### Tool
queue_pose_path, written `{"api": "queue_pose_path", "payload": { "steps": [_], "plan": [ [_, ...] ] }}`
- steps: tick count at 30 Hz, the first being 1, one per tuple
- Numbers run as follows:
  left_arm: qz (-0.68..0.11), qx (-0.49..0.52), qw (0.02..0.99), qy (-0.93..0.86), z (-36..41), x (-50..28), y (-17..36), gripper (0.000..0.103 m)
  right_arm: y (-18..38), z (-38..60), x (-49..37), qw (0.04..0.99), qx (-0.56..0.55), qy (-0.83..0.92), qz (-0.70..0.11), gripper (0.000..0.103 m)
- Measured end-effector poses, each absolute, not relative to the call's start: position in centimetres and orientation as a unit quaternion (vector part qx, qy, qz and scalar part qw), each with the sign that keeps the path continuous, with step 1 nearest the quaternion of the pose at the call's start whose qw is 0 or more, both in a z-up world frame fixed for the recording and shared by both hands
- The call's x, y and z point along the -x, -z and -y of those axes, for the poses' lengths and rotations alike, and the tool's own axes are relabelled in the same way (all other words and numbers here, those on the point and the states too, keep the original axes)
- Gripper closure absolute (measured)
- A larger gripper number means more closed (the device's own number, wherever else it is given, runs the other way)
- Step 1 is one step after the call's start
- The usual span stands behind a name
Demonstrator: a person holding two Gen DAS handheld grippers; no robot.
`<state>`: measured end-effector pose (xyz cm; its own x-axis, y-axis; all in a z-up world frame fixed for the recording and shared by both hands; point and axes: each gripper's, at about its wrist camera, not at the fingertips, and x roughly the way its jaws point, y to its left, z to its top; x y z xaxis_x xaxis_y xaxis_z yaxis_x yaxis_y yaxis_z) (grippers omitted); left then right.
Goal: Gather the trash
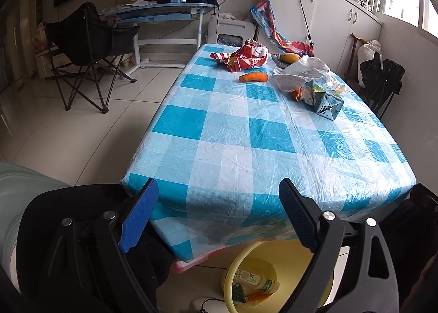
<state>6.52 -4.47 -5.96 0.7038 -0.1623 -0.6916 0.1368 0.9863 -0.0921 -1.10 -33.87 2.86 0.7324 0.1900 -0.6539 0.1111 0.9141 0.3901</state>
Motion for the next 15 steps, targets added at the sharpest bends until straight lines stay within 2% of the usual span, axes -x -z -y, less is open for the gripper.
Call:
{"api": "queue_pose_path", "payload": {
  "steps": [15],
  "plan": [
    [-0.377, 0.012, 0.922, 0.083, 4.85, -6.55, 6.04, 0.017, -2.60, 33.50, 0.80, 0.910, -0.200, -0.020, -0.362, 0.025]
  ]
}}
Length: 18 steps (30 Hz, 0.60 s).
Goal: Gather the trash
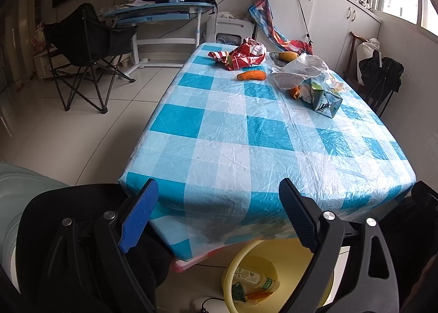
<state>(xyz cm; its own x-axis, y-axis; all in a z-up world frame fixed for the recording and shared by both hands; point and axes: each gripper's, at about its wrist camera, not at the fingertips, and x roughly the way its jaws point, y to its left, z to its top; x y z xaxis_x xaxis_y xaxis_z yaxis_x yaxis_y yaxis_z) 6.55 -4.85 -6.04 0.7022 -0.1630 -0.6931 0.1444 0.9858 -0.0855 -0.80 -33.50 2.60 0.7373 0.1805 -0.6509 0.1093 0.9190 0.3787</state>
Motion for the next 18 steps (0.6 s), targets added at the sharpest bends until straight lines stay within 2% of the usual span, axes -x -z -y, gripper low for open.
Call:
{"api": "queue_pose_path", "payload": {
  "steps": [18],
  "plan": [
    [-0.368, 0.017, 0.926, 0.084, 4.38, -5.67, 5.36, 0.017, -3.12, 33.26, 1.69, 0.916, -0.190, -0.017, -0.354, 0.025]
  ]
}}
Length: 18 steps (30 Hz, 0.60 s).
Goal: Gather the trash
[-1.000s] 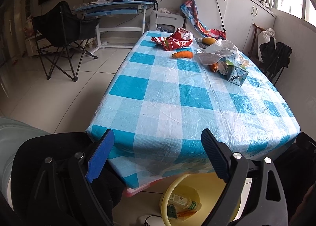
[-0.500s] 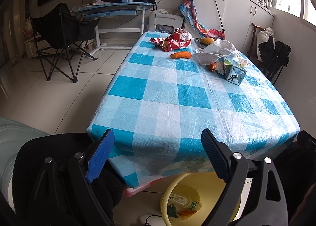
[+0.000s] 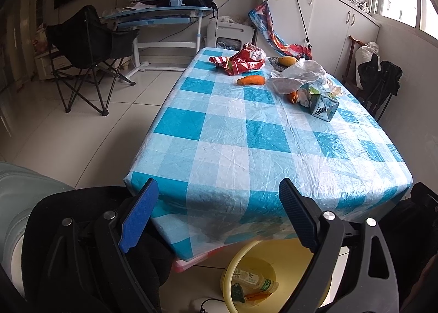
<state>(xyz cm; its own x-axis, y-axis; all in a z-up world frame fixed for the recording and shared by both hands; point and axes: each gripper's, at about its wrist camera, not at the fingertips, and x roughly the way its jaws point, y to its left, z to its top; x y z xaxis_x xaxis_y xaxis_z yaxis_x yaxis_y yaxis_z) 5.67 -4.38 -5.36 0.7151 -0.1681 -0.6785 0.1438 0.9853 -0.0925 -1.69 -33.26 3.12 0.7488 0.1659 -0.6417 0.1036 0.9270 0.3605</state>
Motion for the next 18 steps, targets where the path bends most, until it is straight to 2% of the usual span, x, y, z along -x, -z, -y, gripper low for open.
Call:
{"api": "queue_pose_path", "payload": {
  "steps": [8, 18],
  "plan": [
    [-0.373, 0.031, 0.924, 0.080, 3.8, -6.2, 5.2, 0.017, -3.3, 34.0, -0.2, 0.911, -0.199, -0.025, -0.360, 0.025],
    [-0.384, 0.028, 0.919, 0.082, 4.3, -7.0, 5.8, 0.017, -3.1, 34.8, -7.2, 0.900, -0.207, -0.031, -0.382, 0.025]
  ]
}}
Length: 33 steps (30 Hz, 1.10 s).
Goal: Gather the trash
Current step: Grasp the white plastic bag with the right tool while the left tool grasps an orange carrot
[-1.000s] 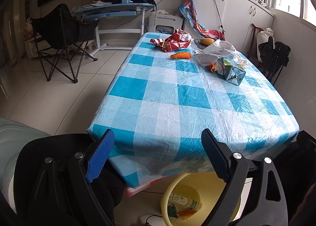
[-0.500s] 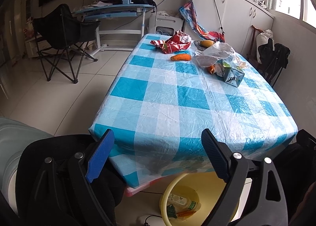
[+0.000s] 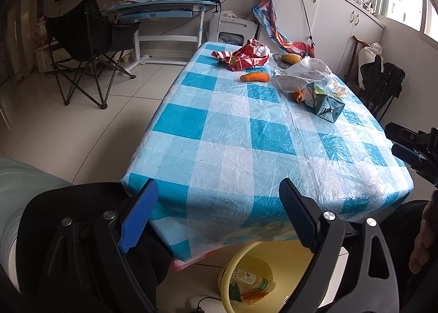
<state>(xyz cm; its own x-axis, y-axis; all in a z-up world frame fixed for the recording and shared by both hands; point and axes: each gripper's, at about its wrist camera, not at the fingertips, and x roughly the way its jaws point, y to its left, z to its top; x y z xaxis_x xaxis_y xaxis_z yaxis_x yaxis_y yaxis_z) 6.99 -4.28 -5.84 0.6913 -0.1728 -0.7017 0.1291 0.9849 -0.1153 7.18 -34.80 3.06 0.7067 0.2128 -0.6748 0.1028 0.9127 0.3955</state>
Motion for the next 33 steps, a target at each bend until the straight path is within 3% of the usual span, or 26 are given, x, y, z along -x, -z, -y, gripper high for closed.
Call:
{"api": "queue_pose_path", "payload": {
  "steps": [28, 29, 31, 32, 33],
  "plan": [
    [-0.407, 0.055, 0.909, 0.075, 3.5, -8.8, 6.7, 0.016, -2.4, 35.4, -22.8, 0.891, -0.176, 0.000, -0.418, 0.025],
    [-0.407, 0.054, 0.909, 0.075, 3.6, -8.9, 6.7, 0.016, -2.2, 35.4, -23.2, 0.890, -0.172, -0.001, -0.421, 0.031],
    [-0.408, 0.056, 0.908, 0.077, 3.7, -9.4, 6.5, 0.016, -1.7, 35.3, -24.2, 0.884, -0.169, -0.015, -0.436, 0.058],
    [-0.408, 0.059, 0.908, 0.079, 3.7, -9.7, 6.3, 0.016, -1.4, 35.4, -24.5, 0.878, -0.172, -0.027, -0.446, 0.082],
    [-0.407, 0.063, 0.907, 0.085, 3.7, -10.2, 6.1, 0.015, -1.2, 35.5, -24.6, 0.875, -0.178, -0.038, -0.450, 0.092]
  ]
}}
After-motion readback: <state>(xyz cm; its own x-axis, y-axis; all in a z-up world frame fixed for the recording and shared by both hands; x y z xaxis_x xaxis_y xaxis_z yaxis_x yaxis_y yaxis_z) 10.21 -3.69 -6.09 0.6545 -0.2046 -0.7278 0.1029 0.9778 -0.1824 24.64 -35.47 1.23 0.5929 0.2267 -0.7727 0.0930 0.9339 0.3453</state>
